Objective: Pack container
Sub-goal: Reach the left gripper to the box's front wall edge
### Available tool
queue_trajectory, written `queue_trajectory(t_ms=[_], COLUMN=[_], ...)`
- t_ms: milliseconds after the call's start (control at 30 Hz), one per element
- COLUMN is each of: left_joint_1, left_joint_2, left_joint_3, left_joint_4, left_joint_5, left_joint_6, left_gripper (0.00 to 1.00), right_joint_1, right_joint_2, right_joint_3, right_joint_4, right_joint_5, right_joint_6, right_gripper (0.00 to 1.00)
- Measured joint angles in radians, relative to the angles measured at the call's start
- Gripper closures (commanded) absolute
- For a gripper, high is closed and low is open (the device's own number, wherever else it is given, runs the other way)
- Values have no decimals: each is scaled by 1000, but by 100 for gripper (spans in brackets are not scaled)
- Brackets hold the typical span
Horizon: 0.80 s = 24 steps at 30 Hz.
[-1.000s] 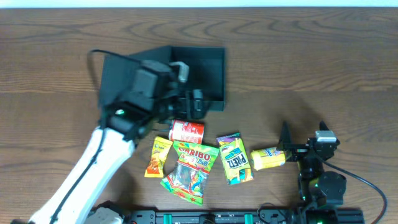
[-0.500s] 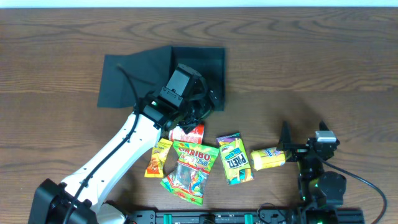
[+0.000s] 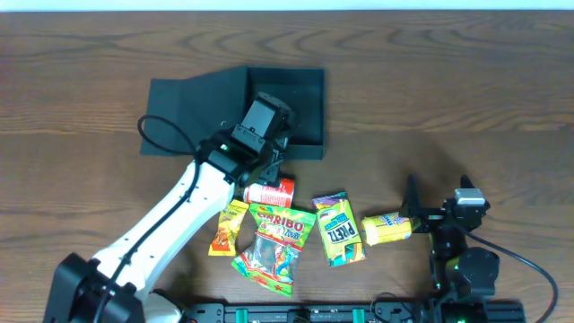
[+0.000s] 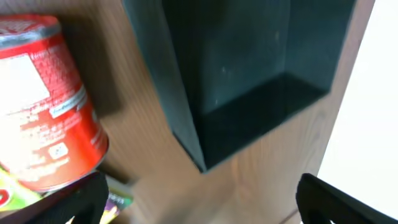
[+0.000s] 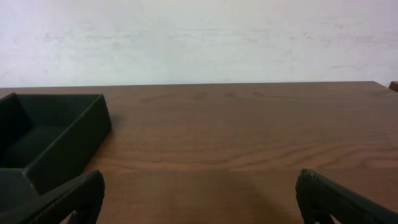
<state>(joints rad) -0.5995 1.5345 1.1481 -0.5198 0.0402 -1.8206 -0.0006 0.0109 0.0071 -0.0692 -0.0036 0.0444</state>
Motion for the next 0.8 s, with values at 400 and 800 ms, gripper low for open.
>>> queue_trajectory(t_ms=[400,800], left_joint_1=[38,73], left_joint_2=[297,311], left_joint_3=[340,352], left_joint_4=[-243,-322], left_joint_5=[-40,-40], left_joint_6=[-30,-30], left_gripper=[3,1], right_joint_1=[0,0], right_joint_2=[0,0], right_joint_3=[0,0], right_joint_4=[0,0], right_joint_5=[0,0], right_joint_6=[0,0], right_gripper=[1,1])
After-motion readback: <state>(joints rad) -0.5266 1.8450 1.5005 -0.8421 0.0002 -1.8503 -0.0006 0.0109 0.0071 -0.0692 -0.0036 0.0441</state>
